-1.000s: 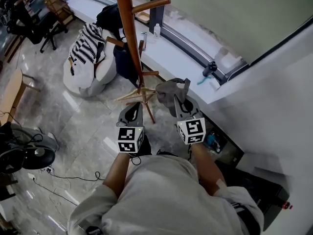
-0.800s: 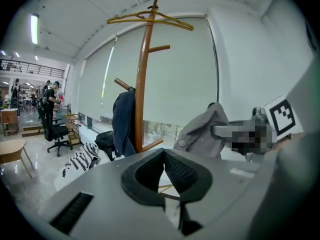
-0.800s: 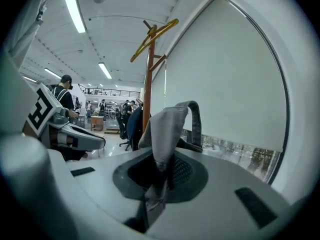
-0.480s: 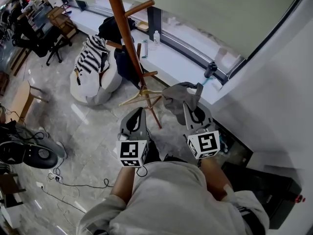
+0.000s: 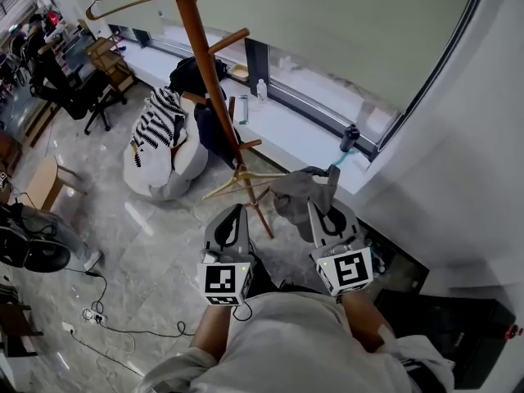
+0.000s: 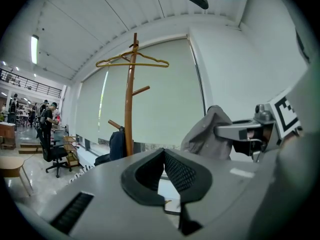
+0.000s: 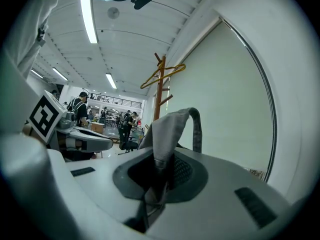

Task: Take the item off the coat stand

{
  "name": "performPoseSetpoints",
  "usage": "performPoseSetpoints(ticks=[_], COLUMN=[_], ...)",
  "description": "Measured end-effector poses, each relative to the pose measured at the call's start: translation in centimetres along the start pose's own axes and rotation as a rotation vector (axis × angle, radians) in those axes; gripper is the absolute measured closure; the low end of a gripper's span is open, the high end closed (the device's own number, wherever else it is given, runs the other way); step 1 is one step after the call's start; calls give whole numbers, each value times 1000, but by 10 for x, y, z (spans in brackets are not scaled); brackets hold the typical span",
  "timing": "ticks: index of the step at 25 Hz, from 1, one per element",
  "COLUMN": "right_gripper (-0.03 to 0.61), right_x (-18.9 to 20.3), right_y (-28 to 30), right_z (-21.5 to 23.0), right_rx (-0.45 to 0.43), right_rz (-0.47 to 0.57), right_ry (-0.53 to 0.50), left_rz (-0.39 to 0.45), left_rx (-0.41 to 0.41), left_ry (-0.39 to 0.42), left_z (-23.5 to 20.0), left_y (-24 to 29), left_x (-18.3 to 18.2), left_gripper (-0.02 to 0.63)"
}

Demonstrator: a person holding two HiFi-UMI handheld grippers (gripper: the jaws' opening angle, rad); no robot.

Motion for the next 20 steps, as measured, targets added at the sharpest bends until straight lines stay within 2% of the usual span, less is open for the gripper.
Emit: performPoseSetpoints(ticks=[9,20], right_gripper=[560,560], right_x=[-15,-8], right_y=[-16,-9], right_z=[-5,12], right_rx=[-3,44], right_rz=[11,9], right_ry=[-23,-3], left_rz=[3,2], left_rx=[8,-34], left_ry=[12,-1], left_z=[6,-10], left_y=[-4,2], left_x=[-6,-8], left_gripper=[606,606])
Point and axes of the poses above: the fingertips, and each gripper's own axes: y forward along the fingers, z to its right, x out of its underside, the point moved 5 cm from there along -y, backward along the fingers, and after that the axes turned 8 degrees about -z, right-handed, at the moved point
